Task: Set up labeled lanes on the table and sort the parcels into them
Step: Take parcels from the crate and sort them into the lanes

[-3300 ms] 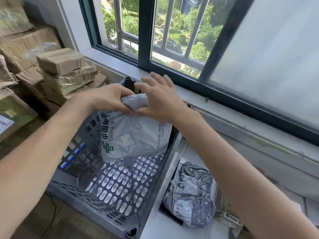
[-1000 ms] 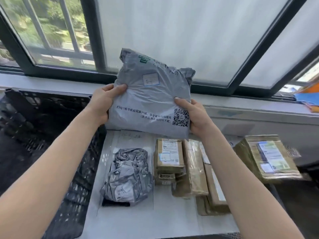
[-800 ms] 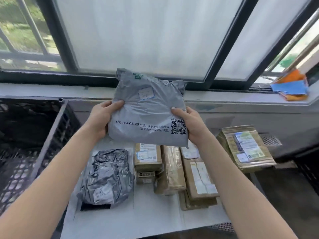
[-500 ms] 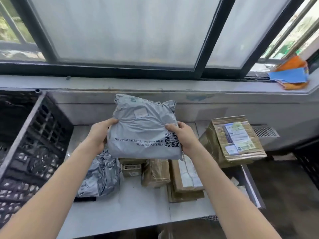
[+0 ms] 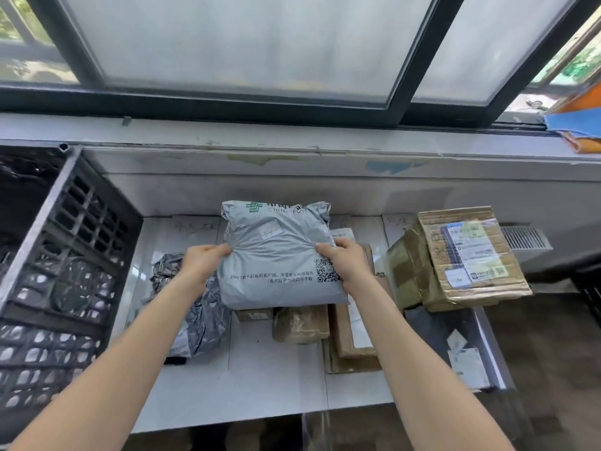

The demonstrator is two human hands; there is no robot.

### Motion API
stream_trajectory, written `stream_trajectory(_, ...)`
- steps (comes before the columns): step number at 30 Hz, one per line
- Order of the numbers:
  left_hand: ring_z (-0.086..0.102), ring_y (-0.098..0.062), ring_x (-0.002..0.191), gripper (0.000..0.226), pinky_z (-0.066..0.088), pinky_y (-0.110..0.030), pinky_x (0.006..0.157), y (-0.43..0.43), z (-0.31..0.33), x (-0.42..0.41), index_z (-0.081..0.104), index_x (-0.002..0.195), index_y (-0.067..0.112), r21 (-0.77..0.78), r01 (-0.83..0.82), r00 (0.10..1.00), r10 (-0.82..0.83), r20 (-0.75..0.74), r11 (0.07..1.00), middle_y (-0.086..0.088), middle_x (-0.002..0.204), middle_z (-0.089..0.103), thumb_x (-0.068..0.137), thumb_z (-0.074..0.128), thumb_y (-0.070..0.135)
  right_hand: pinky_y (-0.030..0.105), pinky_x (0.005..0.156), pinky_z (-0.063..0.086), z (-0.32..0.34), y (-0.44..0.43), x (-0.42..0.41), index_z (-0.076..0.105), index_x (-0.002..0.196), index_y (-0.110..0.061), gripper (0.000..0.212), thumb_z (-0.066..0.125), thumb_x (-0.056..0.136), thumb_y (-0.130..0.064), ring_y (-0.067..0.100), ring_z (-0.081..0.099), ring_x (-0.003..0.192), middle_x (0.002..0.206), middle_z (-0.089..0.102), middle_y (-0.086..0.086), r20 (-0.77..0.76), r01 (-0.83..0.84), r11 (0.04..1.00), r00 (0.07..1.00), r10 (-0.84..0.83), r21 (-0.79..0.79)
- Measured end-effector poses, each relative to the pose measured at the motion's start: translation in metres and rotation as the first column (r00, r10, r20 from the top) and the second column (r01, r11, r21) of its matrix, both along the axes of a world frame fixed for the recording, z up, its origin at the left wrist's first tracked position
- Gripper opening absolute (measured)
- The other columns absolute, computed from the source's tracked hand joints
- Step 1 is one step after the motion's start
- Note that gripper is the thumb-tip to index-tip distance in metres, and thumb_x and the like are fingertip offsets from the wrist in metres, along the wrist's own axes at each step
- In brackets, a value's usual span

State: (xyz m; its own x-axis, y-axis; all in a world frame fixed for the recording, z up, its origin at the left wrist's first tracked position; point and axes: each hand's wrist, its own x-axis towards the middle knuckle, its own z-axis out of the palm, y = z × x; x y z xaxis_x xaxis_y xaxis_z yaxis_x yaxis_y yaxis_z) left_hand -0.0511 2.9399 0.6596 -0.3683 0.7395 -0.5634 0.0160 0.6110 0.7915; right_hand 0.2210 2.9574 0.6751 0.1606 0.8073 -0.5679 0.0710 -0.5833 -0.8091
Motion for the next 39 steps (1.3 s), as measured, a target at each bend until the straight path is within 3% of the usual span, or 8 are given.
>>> stream_trajectory(5, 0.063, -0.025, 0.104, 0.023, 0.048, -0.041, 0.101, 0.000, -0.009, -0.001, 0.074, 0.105, 0.007, -0.031, 0.045, 0.999, -0.046, -0.028, 0.999, -0.007, 0.105, 0.069, 0.086, 0.075, 0.019, 0.016, 0.048, 0.050, -0.005, -0.003, -0.005, 0.063, 0.113, -0.013, 0.033, 0.079, 0.085, -0.016, 0.009, 0.068, 0.075, 0.096, 0.072, 0.000, 0.062, 0.007, 1.000, 0.998, -0.009, 0.020)
stream_trajectory(8, 0.063, -0.023, 0.096, 0.025, 0.049, -0.037, 0.091, 0.001, -0.008, -0.005, 0.072, 0.106, 0.005, -0.027, 0.051, 0.999, -0.051, -0.009, 0.998, -0.012, 0.114, 0.070, 0.085, 0.076, 0.017, 0.036, 0.079, 0.058, 0.002, -0.003, -0.010, 0.059, 0.120, -0.015, 0.040, 0.077, 0.086, -0.025, 0.020, 0.068, 0.096, 0.117, 0.069, 0.008, 0.162, -0.029, 1.000, 0.986, 0.026, 0.012)
stream_trajectory(14, 0.056, -0.025, 0.119, 0.059, 0.044, -0.035, 0.092, 0.014, 0.032, -0.037, 0.053, 0.139, 0.011, 0.126, 0.036, 0.963, -0.001, -0.269, 0.991, -0.004, 0.125, 0.062, 0.087, 0.068, 0.033, 0.049, 0.115, 0.025, 0.052, 0.007, -0.041, 0.043, 0.147, -0.017, 0.062, 0.054, 0.094, -0.047, 0.024, 0.043, 0.135, 0.145, 0.048, 0.006, 0.714, -0.257, 0.928, 0.700, -0.013, 0.269)
stream_trajectory(16, 0.052, -0.027, 0.124, 0.055, 0.041, -0.038, 0.098, 0.017, 0.055, -0.055, 0.054, 0.139, 0.010, 0.258, 0.169, 0.845, -0.006, -0.534, 0.951, -0.007, 0.129, 0.062, 0.091, 0.062, 0.036, 0.047, 0.118, 0.021, 0.072, 0.018, -0.068, 0.045, 0.147, -0.015, 0.060, 0.055, 0.097, -0.045, 0.023, 0.038, 0.141, 0.149, 0.047, 0.006, 0.758, -0.392, 0.840, 0.651, -0.034, 0.375)
stream_trajectory(19, 0.041, -0.036, 0.134, 0.054, 0.024, -0.050, 0.116, 0.016, 0.086, -0.091, 0.058, 0.133, 0.005, 0.223, 0.483, 0.361, 0.040, -0.932, 0.846, -0.018, 0.136, 0.056, 0.091, 0.060, 0.038, 0.048, 0.123, 0.016, 0.097, 0.031, -0.130, 0.045, 0.148, -0.016, 0.059, 0.053, 0.098, -0.046, 0.025, 0.030, 0.147, 0.153, 0.043, 0.006, 0.832, -0.616, 0.680, 0.555, 0.017, 0.397)
stream_trajectory(23, 0.035, -0.038, 0.138, 0.060, 0.015, -0.055, 0.119, 0.009, 0.114, -0.153, 0.057, 0.134, 0.005, -0.003, 0.490, 0.110, -0.065, -0.992, 0.872, -0.021, 0.142, 0.050, 0.092, 0.056, 0.047, 0.047, 0.123, 0.012, 0.114, 0.033, -0.230, 0.047, 0.147, -0.017, 0.057, 0.051, 0.098, -0.046, 0.029, 0.028, 0.147, 0.153, 0.042, 0.007, 0.896, -0.805, 0.477, 0.438, 0.076, 0.354)
stream_trajectory(31, 0.037, -0.036, 0.138, 0.070, 0.023, -0.050, 0.119, -0.036, 0.114, -0.308, 0.046, 0.144, 0.002, -0.065, 0.244, 0.195, -0.115, -0.974, 0.968, -0.021, 0.145, 0.048, 0.095, 0.049, 0.052, 0.048, 0.125, 0.011, 0.114, 0.012, -0.412, 0.037, 0.153, -0.016, 0.062, 0.049, 0.099, -0.044, 0.029, 0.022, 0.150, 0.157, 0.039, 0.007, 0.938, -0.946, 0.179, 0.300, 0.171, 0.270)
stream_trajectory(39, 0.040, -0.033, 0.135, 0.068, 0.027, -0.045, 0.116, -0.049, 0.065, -0.386, 0.047, 0.141, 0.007, -0.206, 0.211, 0.268, -0.260, -0.928, 0.956, -0.015, 0.142, 0.050, 0.095, 0.044, 0.057, 0.046, 0.123, 0.018, 0.074, 0.015, -0.526, 0.022, 0.157, -0.009, 0.075, 0.053, 0.098, -0.041, 0.033, 0.023, 0.150, 0.158, 0.034, 0.013, 0.965, -0.987, 0.161, 0.044, 0.259, 0.002)
